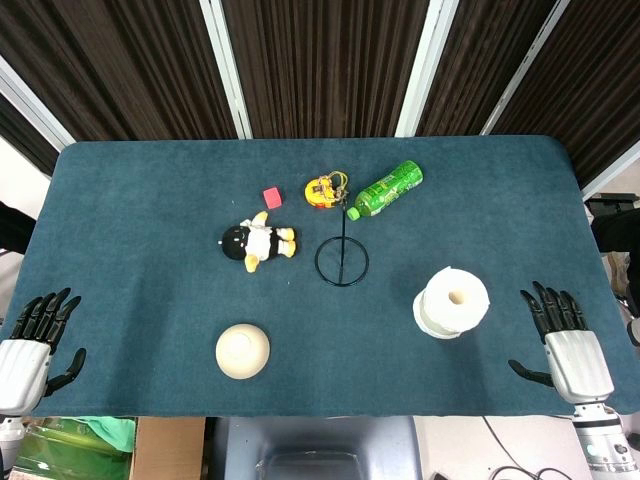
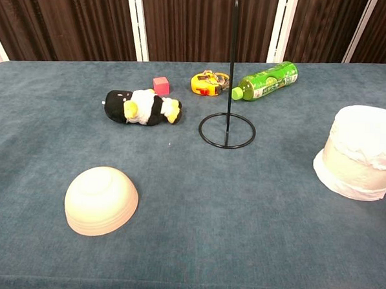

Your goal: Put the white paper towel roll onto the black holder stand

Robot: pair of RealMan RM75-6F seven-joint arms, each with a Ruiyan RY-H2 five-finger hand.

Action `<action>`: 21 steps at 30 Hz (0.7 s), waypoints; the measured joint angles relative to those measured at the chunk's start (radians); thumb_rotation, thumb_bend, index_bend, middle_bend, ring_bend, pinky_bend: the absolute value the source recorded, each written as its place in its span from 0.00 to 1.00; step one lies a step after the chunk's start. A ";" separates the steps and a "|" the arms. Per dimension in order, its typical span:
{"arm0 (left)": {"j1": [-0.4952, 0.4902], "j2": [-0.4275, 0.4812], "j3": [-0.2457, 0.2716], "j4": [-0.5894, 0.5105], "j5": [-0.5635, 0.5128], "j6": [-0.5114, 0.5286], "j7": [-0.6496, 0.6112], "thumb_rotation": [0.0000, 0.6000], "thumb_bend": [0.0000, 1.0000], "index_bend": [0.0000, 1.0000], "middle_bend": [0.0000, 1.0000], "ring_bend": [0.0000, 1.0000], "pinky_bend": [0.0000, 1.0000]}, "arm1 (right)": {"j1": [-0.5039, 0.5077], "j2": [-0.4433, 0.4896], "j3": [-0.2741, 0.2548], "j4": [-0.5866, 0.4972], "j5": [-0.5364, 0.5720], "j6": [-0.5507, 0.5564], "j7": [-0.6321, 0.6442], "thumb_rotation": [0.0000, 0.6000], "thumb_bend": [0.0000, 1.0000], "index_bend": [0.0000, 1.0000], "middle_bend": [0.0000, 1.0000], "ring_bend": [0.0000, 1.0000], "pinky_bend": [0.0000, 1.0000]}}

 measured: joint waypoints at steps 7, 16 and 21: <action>0.005 0.003 0.002 0.001 -0.003 0.006 -0.003 1.00 0.44 0.00 0.00 0.00 0.08 | 0.022 -0.001 0.012 0.001 0.016 -0.039 0.108 1.00 0.11 0.00 0.00 0.00 0.00; 0.001 0.007 0.006 -0.006 -0.009 -0.010 -0.012 1.00 0.44 0.00 0.00 0.00 0.08 | 0.141 0.042 0.051 0.051 0.059 -0.252 0.518 0.99 0.08 0.00 0.00 0.00 0.00; 0.005 0.014 0.004 -0.016 -0.038 -0.027 0.001 1.00 0.44 0.00 0.00 0.00 0.09 | 0.227 0.067 0.064 0.070 0.085 -0.410 0.609 0.98 0.08 0.00 0.00 0.00 0.00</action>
